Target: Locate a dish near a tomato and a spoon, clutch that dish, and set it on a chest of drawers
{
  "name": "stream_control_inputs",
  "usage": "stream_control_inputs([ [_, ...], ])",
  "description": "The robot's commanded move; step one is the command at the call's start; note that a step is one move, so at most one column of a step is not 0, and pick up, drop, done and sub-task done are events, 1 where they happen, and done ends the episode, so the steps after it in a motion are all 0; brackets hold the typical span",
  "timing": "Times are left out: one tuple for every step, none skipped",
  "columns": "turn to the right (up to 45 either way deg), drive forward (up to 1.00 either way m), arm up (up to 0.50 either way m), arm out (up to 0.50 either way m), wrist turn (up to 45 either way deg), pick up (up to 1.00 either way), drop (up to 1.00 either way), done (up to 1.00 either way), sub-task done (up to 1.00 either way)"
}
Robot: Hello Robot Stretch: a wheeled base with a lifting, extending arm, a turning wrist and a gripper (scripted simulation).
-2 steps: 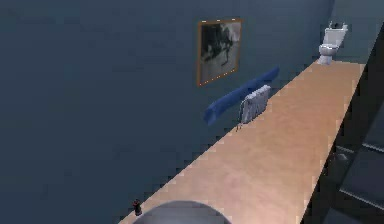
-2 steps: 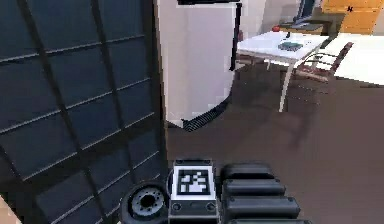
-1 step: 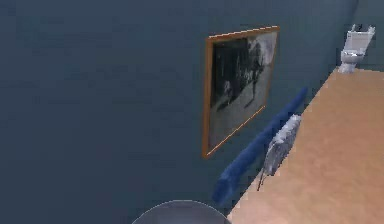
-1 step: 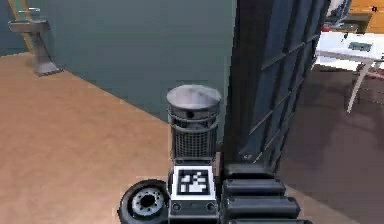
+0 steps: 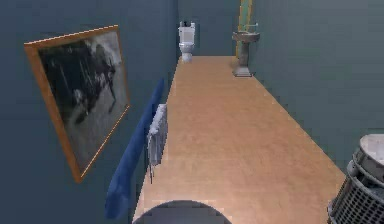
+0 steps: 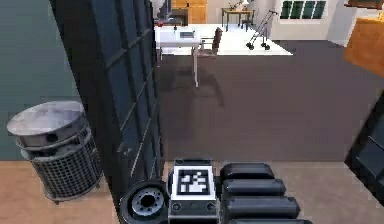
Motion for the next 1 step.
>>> stream_control_inputs([
  [0.0, 0.60, 0.00, 0.00, 0.0, 0.00, 0.00, 0.00, 0.00],
])
